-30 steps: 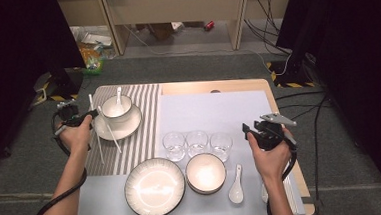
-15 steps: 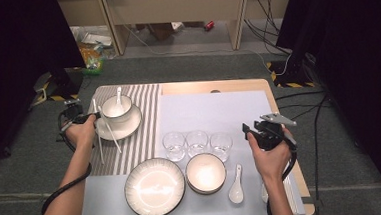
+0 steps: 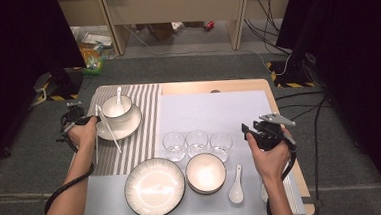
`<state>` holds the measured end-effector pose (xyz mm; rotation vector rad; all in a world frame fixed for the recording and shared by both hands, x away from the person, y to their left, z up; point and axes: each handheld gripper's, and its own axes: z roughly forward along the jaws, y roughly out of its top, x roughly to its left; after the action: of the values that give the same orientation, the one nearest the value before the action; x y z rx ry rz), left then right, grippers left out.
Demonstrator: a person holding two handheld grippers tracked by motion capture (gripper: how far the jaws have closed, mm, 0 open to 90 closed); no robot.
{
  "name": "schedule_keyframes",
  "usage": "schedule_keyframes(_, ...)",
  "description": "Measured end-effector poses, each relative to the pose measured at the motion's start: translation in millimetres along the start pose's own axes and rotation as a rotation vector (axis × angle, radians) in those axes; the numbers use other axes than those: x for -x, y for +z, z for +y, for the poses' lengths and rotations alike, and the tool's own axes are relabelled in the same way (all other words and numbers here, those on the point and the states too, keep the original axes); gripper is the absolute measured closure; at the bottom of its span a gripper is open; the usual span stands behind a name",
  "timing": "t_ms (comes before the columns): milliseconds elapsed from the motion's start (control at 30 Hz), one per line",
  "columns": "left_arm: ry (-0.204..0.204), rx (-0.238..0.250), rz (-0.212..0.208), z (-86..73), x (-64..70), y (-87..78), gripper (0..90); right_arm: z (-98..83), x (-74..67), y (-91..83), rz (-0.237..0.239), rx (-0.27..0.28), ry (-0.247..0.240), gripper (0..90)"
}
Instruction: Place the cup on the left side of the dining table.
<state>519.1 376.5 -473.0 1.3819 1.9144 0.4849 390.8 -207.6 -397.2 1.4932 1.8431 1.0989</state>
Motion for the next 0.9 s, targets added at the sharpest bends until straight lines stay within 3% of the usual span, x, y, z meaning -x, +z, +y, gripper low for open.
schedule_keyframes(467,0.007,-0.009,-0.001,-1.7,3.3,-2.0,76.5,-0.2,0.8,-0.4,0.001,0.001,-0.002,53.4)
schedule_keyframes(900,0.075,0.037,-0.030,-4.8,4.5,-25.2,69.5,-0.6,-0.2,0.2,0.000,-0.004,-0.002,53.4)
